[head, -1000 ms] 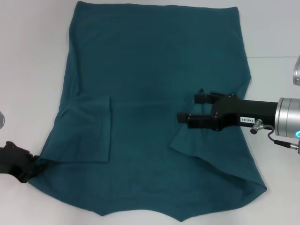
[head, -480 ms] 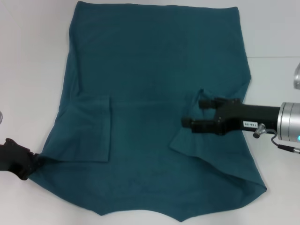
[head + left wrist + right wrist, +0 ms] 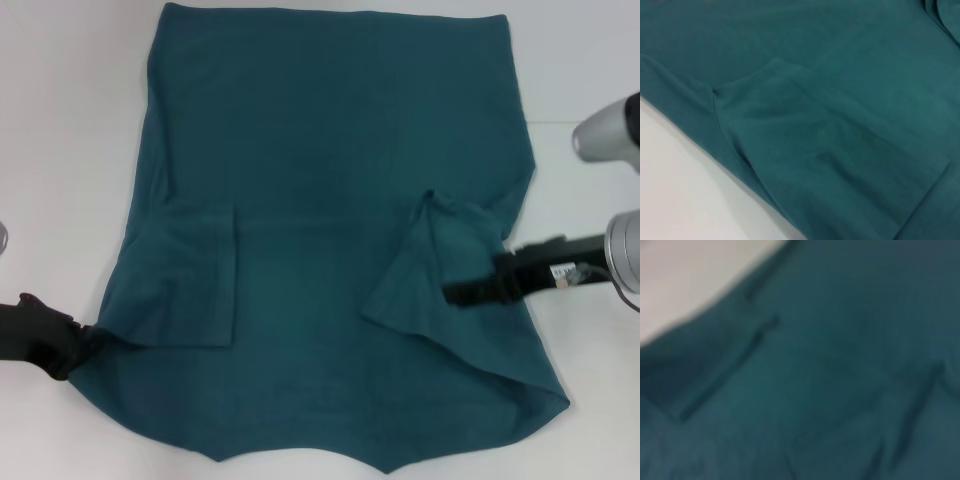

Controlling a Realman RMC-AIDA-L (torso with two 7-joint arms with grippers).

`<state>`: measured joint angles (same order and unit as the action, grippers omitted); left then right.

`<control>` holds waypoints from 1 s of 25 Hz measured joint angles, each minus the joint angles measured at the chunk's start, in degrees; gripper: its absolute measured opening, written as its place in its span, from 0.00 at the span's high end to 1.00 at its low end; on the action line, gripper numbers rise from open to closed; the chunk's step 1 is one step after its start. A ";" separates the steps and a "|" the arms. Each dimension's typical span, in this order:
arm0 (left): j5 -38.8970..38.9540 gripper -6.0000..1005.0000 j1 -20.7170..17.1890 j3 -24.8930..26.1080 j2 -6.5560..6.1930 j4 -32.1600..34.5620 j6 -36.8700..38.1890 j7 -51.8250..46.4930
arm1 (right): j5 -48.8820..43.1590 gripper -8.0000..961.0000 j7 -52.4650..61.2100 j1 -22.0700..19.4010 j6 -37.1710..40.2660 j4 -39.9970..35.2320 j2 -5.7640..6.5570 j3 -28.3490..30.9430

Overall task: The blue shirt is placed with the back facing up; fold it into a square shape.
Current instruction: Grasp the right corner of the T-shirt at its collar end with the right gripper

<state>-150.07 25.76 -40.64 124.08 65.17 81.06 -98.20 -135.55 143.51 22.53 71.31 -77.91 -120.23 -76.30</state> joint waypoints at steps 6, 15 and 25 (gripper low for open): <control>0.12 0.95 0.22 0.09 -0.06 0.24 0.62 -0.48 | -7.40 0.02 8.45 -0.20 3.66 -0.29 -0.06 -4.91; 0.49 0.95 0.49 0.03 -0.07 -0.19 0.77 -0.83 | -7.87 0.09 10.90 -5.12 4.73 -4.99 -0.26 -7.68; 0.63 0.95 1.50 -0.05 -0.07 -0.52 1.65 -2.09 | -11.93 0.13 13.24 -7.89 9.15 -11.05 -0.43 -7.38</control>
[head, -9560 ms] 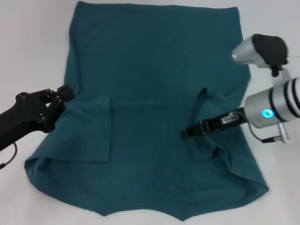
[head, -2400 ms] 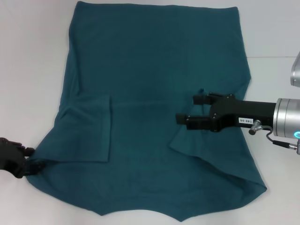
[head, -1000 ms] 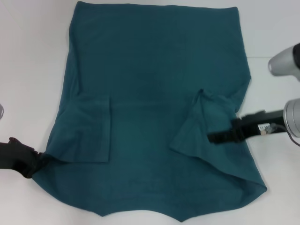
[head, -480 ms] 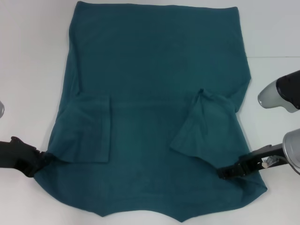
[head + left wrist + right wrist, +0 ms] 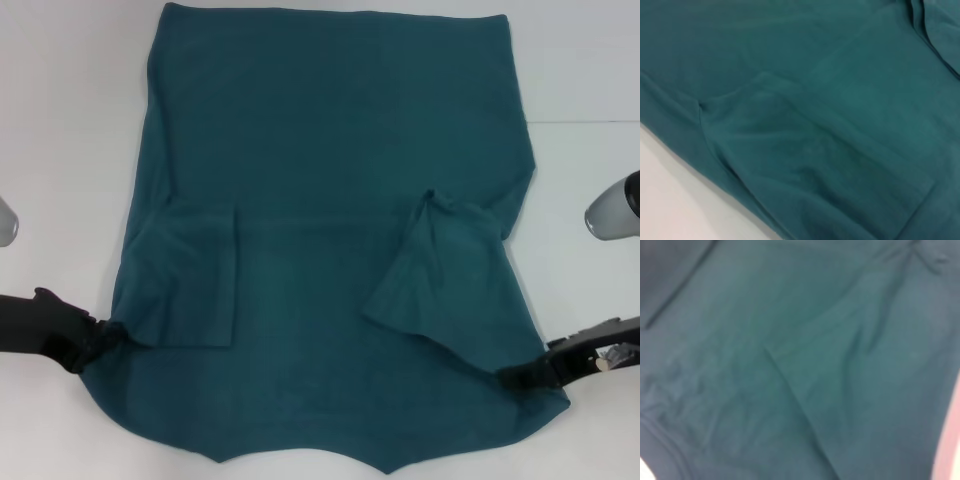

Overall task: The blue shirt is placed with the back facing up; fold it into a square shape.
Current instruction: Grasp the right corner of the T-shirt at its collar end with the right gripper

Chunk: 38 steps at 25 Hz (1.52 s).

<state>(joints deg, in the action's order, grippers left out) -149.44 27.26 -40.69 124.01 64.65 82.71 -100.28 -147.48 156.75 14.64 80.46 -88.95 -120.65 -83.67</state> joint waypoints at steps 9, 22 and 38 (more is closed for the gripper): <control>0.11 0.95 0.51 0.11 0.00 -0.14 0.01 -0.24 | -2.30 0.14 0.42 -0.39 -1.26 1.04 -0.02 -0.53; 0.12 0.95 0.52 0.00 0.00 -0.17 0.13 -0.72 | -2.37 0.28 0.41 1.85 -1.67 4.10 0.04 -2.28; 0.12 0.95 0.51 0.00 0.00 -0.85 0.61 -0.87 | -3.30 0.43 0.24 3.75 -0.74 5.29 0.24 -3.25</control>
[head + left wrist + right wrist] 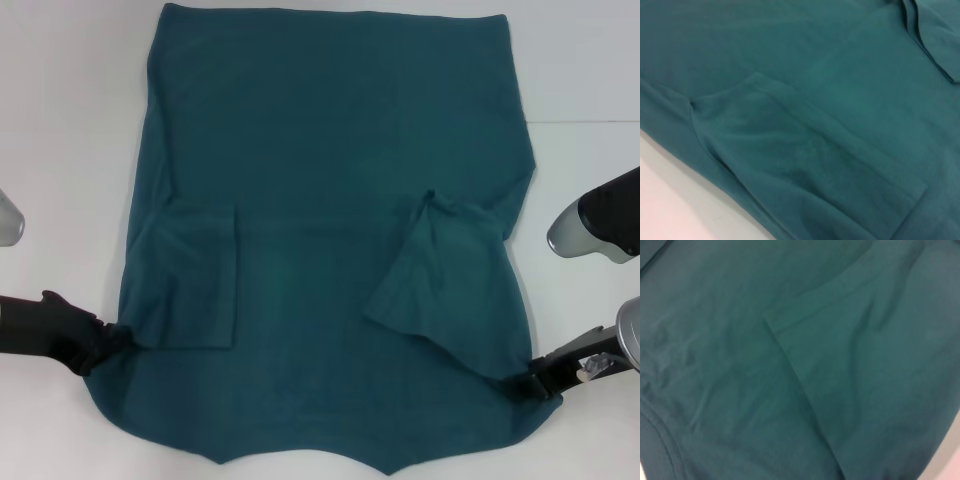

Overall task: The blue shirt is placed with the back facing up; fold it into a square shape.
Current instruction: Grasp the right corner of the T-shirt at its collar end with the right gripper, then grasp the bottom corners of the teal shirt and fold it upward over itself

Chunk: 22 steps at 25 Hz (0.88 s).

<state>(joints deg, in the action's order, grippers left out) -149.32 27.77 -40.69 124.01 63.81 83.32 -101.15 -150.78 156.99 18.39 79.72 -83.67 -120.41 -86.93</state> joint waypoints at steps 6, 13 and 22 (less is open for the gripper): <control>0.00 0.95 0.06 0.01 -0.09 0.00 0.21 -0.45 | -1.43 0.64 -0.04 -0.34 -0.39 -0.50 0.00 0.05; 0.00 0.95 0.01 0.34 -0.17 0.16 1.69 -0.54 | -0.24 0.95 -2.99 -0.70 0.58 -2.54 0.00 1.34; 0.21 0.95 -1.29 0.89 -0.07 2.21 6.35 -0.54 | 7.18 0.96 -12.42 -3.14 7.84 -3.78 0.08 7.64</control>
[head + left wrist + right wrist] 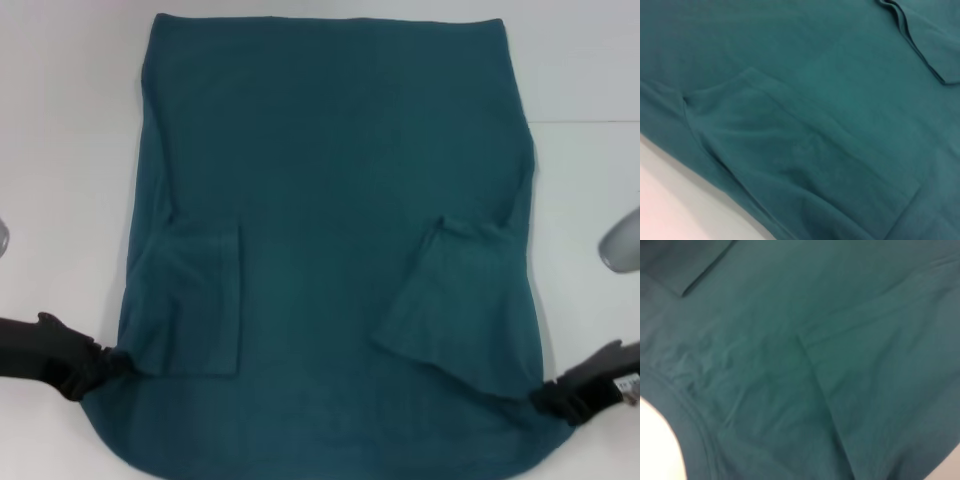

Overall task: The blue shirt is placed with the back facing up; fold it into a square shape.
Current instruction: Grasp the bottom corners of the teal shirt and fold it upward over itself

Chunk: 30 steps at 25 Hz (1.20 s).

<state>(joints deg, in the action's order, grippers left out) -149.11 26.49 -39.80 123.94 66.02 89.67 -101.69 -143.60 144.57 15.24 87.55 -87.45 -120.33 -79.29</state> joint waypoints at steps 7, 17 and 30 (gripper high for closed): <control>2.39 0.95 -3.24 0.11 0.17 4.99 6.12 -1.04 | 2.45 0.95 -3.73 -5.01 4.87 -2.93 -0.37 0.99; 4.82 0.95 -7.99 -0.74 0.53 9.74 11.63 -3.02 | 7.25 0.95 -5.79 -12.03 8.25 -8.20 -0.94 3.01; 9.54 0.95 -10.65 -0.59 0.35 14.98 20.03 -4.67 | 14.05 0.94 -7.61 -12.91 12.21 -11.92 -0.72 10.14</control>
<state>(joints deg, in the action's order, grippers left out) -139.57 15.84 -40.39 124.29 81.00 109.69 -106.36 -129.55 136.96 2.33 99.76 -99.37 -121.05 -69.15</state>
